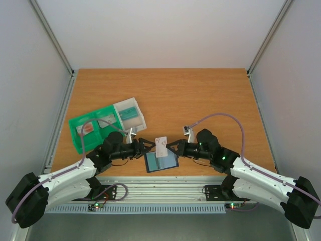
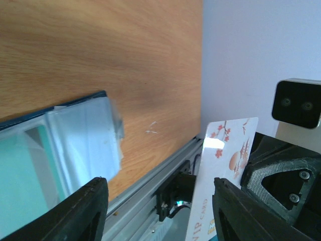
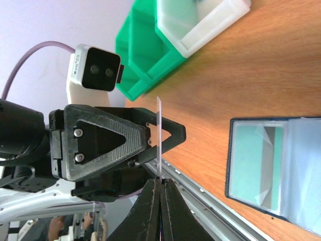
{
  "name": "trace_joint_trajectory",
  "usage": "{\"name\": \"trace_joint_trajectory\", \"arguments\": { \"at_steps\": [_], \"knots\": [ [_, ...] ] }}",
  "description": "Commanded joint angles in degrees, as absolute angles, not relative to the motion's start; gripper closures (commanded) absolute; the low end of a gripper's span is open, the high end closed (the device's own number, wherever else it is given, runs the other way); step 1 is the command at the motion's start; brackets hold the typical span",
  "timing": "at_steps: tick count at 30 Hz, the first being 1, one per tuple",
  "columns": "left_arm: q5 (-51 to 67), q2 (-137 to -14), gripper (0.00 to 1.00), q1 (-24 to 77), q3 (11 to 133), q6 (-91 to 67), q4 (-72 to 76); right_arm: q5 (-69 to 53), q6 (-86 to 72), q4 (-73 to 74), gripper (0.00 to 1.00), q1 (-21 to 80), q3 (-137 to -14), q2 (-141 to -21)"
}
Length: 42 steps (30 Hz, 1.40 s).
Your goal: Take the credit cards out of the card holder
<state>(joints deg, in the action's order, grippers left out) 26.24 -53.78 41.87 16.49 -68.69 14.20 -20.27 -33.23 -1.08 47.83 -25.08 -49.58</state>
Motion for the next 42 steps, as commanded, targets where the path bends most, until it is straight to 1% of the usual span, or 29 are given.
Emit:
{"name": "trace_joint_trajectory", "arguments": {
  "at_steps": [1, 3, 5, 9, 11, 14, 18, 20, 21, 24, 27, 30, 34, 38, 42],
  "knots": [
    [27.9, -52.8, 0.46, 42.1, 15.6, -70.2, 23.8, -22.3, -36.3, -4.8, 0.99, 47.5, -24.4, -49.3],
    [28.5, -53.0, 0.51, 42.0, 14.9, -71.4, 27.3, -23.4, -37.3, -6.8, 0.99, 47.5, -24.0, -50.0],
    [28.8, -53.1, 0.58, 42.0, 14.2, -72.4, 30.3, -23.9, -37.6, -7.9, 0.99, 47.5, -23.7, -50.5],
    [29.2, -53.1, 0.77, 42.0, 14.4, -72.8, 31.2, -25.2, -36.9, -8.0, 0.99, 47.5, -23.9, -51.2],
    [29.5, -53.3, 0.89, 42.0, 14.6, -72.5, 31.5, -25.6, -35.8, -7.3, 0.99, 47.5, -24.0, -51.2],
    [29.8, -54.0, 0.99, 42.0, 14.5, -72.5, 33.3, -25.9, -34.7, -5.8, 0.99, 47.5, -24.1, -51.2],
    [31.1, -55.2, 0.99, 42.1, 13.9, -72.9, 37.1, -27.5, -34.0, -5.7, 0.97, 47.5, -24.1, -51.4],
    [31.6, -55.8, 1.0, 42.0, 12.9, -72.7, 39.3, -28.6, -32.6, -5.0, 0.94, 47.5, -24.6, -51.6],
    [32.0, -55.9, 0.99, 42.0, 12.8, -72.5, 39.6, -28.8, -31.1, -3.2, 0.9, 47.5, -25.2, -51.4],
    [35.0, -55.9, 0.99, 42.1, 13.5, -70.6, 38.8, -27.1, -24.0, 8.7, 0.8, 47.5, -30.0, -48.2],
    [38.5, -55.2, 1.0, 42.1, 14.9, -67.9, 34.7, -24.1, -16.6, 22.3, 0.76, 47.5, -34.7, -45.5],
    [41.7, -54.4, 1.0, 42.0, 16.2, -65.2, 29.2, -24.5, -11.5, 29.3, 0.73, 47.5, -38.0, -44.7],
    [46.6, -52.9, 1.0, 42.0, 18.2, -61.7, 24.1, -26.9, -5.9, 37.2, 0.7, 47.5, -43.0, -46.8],
    [49.0, -51.2, 1.0, 42.0, 19.8, -57.8, 17.6, -28.1, -3.3, 40.3, 0.64, 47.5, -46.3, -49.2],
    [51.0, -51.2, 1.0, 42.1, 19.5, -57.0, 16.8, -31.7, -1.9, 38.4, 0.59, 47.5, -46.8, -52.2]
  ]
}}
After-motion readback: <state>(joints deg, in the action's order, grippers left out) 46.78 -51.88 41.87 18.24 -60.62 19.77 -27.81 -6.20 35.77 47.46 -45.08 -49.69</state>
